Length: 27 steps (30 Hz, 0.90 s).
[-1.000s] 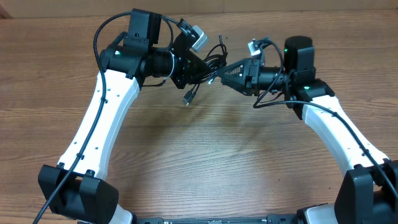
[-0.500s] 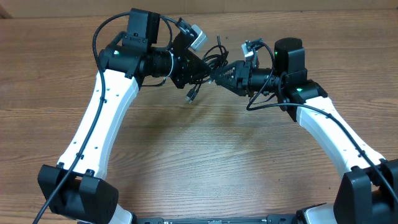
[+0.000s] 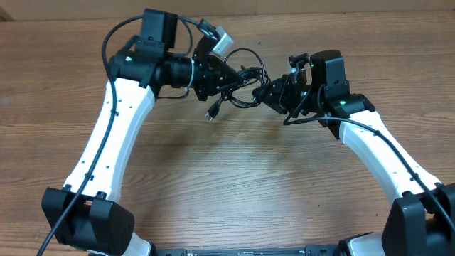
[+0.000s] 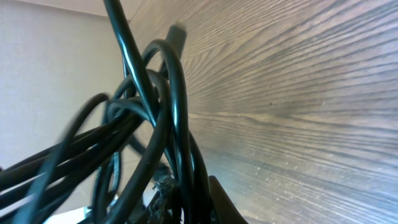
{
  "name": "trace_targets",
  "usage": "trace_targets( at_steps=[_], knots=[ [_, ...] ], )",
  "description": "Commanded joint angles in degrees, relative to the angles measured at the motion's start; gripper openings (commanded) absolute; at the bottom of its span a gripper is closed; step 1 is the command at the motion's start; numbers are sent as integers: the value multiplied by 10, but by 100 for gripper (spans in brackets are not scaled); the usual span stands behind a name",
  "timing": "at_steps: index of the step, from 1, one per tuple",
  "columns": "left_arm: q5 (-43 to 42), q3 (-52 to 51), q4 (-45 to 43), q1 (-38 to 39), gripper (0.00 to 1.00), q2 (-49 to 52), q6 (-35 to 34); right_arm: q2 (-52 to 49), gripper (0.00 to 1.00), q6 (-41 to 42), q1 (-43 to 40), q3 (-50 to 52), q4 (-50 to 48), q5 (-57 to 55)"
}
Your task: Untangle cables
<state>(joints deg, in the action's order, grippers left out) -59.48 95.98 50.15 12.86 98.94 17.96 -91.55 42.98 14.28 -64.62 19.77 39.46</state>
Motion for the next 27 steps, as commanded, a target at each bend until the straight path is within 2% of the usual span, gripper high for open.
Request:
trace_targets(
  at_steps=[1,15,24,27],
  knots=[
    [-98,12,-3,-23,4,0,-2,12,10,-13,-2,-10,5,-54],
    [-226,12,0,-128,4,0,-15,12,10,-15,-2,-10,56,-90],
    [-227,12,2,-192,4,0,-15,12,11,-15,-2,-10,66,-90],
    [-227,12,11,-208,4,0,-15,12,21,-15,-2,-10,65,-90]
  ],
)
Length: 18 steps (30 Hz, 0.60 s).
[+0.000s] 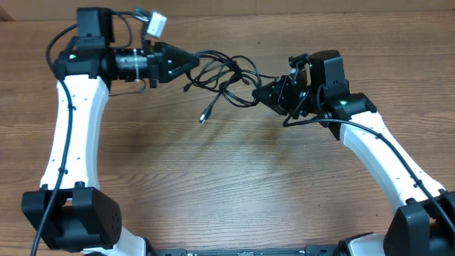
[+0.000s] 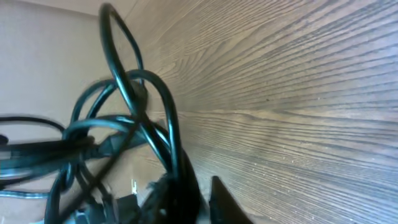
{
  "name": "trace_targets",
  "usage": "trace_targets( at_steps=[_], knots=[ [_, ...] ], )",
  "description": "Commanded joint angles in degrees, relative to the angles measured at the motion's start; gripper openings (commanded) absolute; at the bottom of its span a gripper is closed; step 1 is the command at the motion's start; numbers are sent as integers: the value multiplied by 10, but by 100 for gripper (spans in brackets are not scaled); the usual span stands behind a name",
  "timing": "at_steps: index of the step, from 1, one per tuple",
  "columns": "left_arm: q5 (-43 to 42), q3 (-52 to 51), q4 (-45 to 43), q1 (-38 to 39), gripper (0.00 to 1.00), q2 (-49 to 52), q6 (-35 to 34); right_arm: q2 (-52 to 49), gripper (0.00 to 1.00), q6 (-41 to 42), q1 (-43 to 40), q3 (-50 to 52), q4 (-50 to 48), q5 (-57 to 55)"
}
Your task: Untangle cables
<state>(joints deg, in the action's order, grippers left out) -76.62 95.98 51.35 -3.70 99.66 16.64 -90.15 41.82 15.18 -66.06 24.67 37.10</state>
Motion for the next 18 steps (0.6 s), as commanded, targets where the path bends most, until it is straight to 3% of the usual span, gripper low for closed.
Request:
trace_targets(
  at_steps=[1,4,6,18],
  knots=[
    [-55,12,4,-45,4,-7,-2,-2,24,-3,-10,4,16,-66],
    [-55,12,14,-45,4,-7,-2,-2,52,-3,-10,4,11,-66],
    [-55,12,14,-45,4,-7,-2,-2,62,-3,-10,4,5,-63],
    [-56,12,14,-44,4,-7,-24,-2,89,-35,-10,4,-19,-17]
  ],
)
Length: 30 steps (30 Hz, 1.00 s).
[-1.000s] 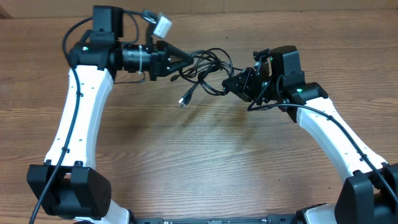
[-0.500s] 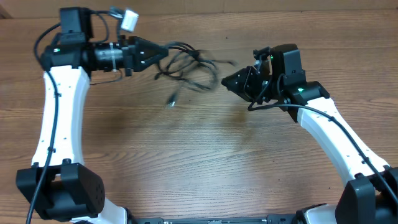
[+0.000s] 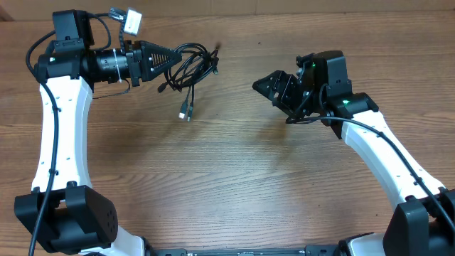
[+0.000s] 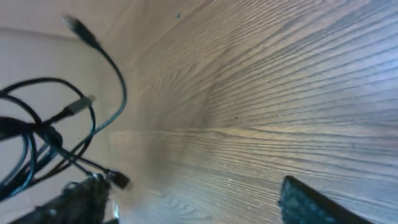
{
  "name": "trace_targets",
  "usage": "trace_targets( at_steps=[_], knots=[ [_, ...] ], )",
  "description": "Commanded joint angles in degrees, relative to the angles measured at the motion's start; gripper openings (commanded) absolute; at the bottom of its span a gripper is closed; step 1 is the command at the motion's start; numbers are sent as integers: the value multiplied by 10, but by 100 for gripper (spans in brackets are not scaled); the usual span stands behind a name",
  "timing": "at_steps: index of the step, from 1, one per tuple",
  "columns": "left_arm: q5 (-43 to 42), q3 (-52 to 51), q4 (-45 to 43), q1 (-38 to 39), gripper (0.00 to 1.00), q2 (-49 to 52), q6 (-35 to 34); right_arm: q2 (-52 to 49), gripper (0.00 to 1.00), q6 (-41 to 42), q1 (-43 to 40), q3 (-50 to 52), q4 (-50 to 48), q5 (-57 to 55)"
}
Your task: Untangle cables
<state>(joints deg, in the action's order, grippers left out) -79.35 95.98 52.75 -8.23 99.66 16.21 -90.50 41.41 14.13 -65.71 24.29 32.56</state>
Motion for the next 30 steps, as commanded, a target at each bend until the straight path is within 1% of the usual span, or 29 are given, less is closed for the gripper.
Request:
trace_targets(
  at_steps=[1,3,5,8,9,12,14,16,19,23,25,30],
  knots=[
    [-29,12,0,1,4,-7,-28,2,91,-44,0,1,-24,45],
    [-36,12,0,1,4,-7,-45,2,93,-75,0,1,-50,90],
    [-52,12,0,1,4,-7,-59,2,94,-114,0,1,-80,136],
    [-61,12,-1,1,4,-7,-109,2,94,-152,0,1,-108,177],
    [-61,12,-1,1,4,-7,-139,2,94,-167,0,1,-118,187],
    [-60,12,-1,1,4,-7,-196,2,94,-191,0,1,-127,188],
    [-59,12,-1,1,4,-7,-251,2,93,-217,0,1,-134,188],
    [-53,12,-1,1,4,-7,-308,2,92,-253,0,1,-138,191],
    [-38,12,-1,1,4,-7,-372,2,90,-311,0,1,-138,191],
    [-21,12,0,1,4,-7,-427,2,88,-375,1,1,-143,192],
    [-21,12,0,2,4,-7,-449,2,87,-388,1,1,-155,192],
    [-21,12,0,9,4,-7,-485,2,85,-387,1,1,-213,190]
  ],
)
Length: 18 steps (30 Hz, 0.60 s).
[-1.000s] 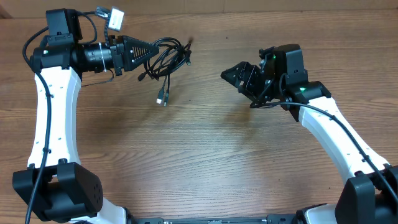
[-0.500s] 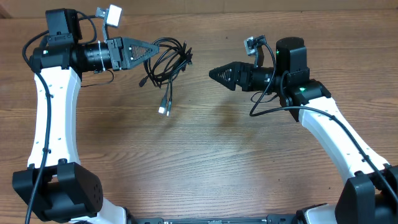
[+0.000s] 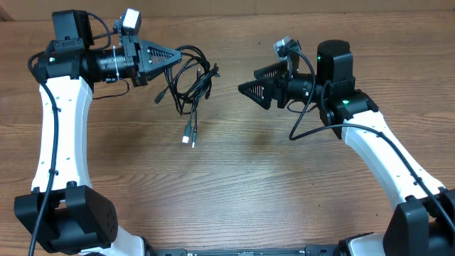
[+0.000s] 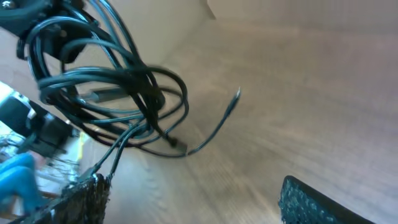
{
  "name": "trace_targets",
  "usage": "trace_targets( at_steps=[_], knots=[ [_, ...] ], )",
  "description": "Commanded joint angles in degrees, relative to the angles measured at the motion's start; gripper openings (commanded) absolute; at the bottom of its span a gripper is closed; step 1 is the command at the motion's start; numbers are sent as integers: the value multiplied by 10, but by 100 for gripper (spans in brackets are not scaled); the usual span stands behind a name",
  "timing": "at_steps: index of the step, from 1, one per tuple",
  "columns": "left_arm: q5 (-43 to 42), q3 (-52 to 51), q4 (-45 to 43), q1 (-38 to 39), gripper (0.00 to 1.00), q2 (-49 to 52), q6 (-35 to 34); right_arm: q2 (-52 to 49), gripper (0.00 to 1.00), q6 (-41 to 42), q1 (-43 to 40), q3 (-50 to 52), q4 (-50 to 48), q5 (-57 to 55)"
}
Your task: Untangle cables
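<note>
A tangled bundle of black cables (image 3: 190, 77) hangs from my left gripper (image 3: 173, 55), which is shut on it at the upper left. One plug end (image 3: 186, 138) dangles lowest, just above the wooden table. My right gripper (image 3: 247, 82) stands open and empty, pointing left at the bundle across a short gap. In the right wrist view the cable bundle (image 4: 115, 84) fills the upper left, a loose thin end (image 4: 229, 109) trails from it, and nothing lies between my two fingertips (image 4: 314, 202).
The wooden table (image 3: 234, 178) spreads under both arms. A pale wall or board edge (image 3: 298, 6) runs along the far side. My right arm's own cable (image 3: 306, 121) loops beside its wrist.
My right gripper, still open, has turned and now points level at the bundle, slightly further left. The left wrist has rotated and the cables hang lower, the plug end nearer the table.
Both grippers were close together, each shut on the tangle. Then the left arm stood further left with the cables stretched between them. Then the right gripper was open and the whole bundle hung from the left gripper, where it stays now.
</note>
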<state>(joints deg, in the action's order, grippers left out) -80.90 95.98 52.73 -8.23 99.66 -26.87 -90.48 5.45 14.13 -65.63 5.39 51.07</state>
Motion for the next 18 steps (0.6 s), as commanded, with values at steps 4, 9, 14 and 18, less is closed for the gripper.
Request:
trace_targets(
  at_steps=[4,9,14,18],
  knots=[
    [-1,12,0,20,4,-7,-66,2,84,-28,2,0,-54,4],
    [4,12,0,42,4,-7,-70,1,84,-28,17,0,-55,-41],
    [4,12,0,60,4,-7,-71,1,85,-27,37,0,-55,-79],
    [3,12,0,64,4,-7,-70,1,85,-27,43,0,-56,-96]
  ],
)
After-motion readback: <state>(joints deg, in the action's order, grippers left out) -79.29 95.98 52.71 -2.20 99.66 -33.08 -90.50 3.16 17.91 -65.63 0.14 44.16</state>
